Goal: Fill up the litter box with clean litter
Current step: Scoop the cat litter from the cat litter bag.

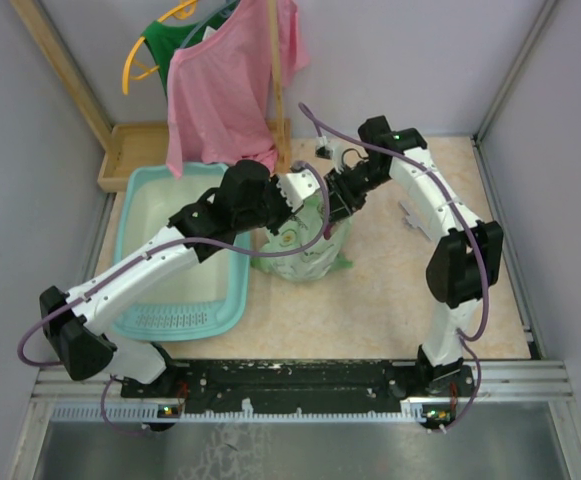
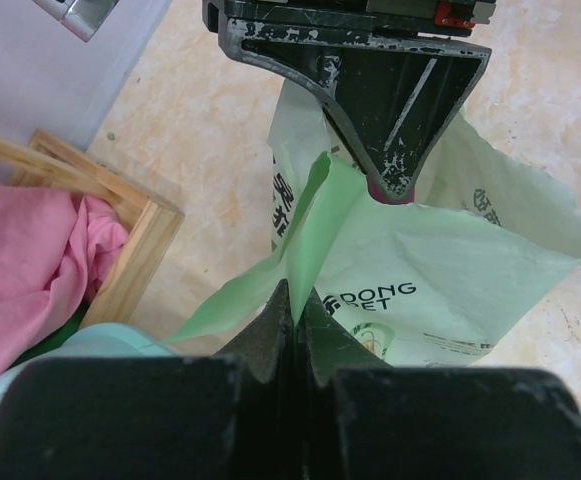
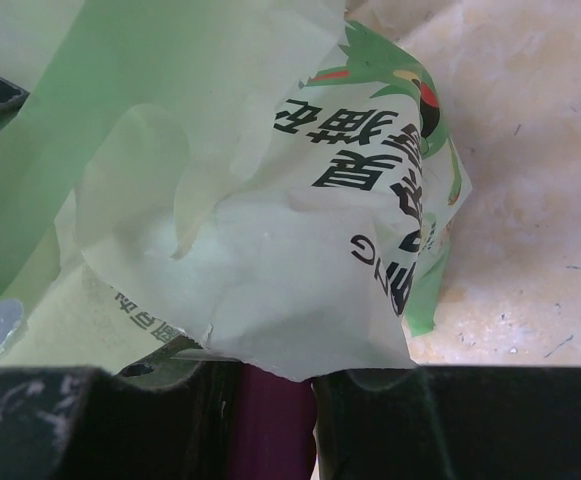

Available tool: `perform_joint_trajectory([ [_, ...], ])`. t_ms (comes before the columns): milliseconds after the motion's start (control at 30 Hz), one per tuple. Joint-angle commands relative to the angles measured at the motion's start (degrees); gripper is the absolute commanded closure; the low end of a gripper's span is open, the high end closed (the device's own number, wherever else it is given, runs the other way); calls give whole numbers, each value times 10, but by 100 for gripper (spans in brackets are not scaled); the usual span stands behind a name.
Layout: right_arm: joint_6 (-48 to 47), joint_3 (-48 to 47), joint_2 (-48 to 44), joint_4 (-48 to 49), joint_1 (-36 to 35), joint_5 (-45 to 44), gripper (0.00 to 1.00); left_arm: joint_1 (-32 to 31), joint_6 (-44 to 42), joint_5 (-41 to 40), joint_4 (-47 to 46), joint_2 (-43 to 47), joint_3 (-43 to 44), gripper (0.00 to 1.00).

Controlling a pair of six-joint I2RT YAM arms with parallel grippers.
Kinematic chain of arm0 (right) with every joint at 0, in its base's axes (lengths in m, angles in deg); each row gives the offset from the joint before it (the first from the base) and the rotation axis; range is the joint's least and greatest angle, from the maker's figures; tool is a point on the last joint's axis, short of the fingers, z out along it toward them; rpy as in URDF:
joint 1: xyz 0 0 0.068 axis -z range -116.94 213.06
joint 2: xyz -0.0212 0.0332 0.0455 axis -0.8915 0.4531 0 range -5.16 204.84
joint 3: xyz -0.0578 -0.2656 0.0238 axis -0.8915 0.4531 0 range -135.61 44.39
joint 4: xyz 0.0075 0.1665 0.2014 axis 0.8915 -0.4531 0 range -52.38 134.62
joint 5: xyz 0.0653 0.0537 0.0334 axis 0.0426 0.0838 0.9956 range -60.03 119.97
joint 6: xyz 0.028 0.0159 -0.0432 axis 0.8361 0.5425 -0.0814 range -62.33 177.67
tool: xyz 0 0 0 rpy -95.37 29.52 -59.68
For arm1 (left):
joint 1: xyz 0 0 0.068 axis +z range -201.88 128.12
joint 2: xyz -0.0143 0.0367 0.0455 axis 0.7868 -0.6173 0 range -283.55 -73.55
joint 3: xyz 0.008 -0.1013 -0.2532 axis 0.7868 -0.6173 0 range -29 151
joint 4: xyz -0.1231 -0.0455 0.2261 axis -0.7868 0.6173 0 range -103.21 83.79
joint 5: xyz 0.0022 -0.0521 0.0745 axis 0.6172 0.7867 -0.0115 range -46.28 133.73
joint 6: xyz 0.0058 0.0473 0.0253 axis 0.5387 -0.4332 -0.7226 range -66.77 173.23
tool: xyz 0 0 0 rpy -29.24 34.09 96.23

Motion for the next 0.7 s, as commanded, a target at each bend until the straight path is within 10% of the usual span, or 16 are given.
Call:
perform_joint_trajectory([
  [0,35,26,14,-142,-19,128,100,-1,1,-27,-54,19,5,100],
  [667,40,-3,-35,-142,0,135,100,-8,10,-46,-65,27,19,100],
])
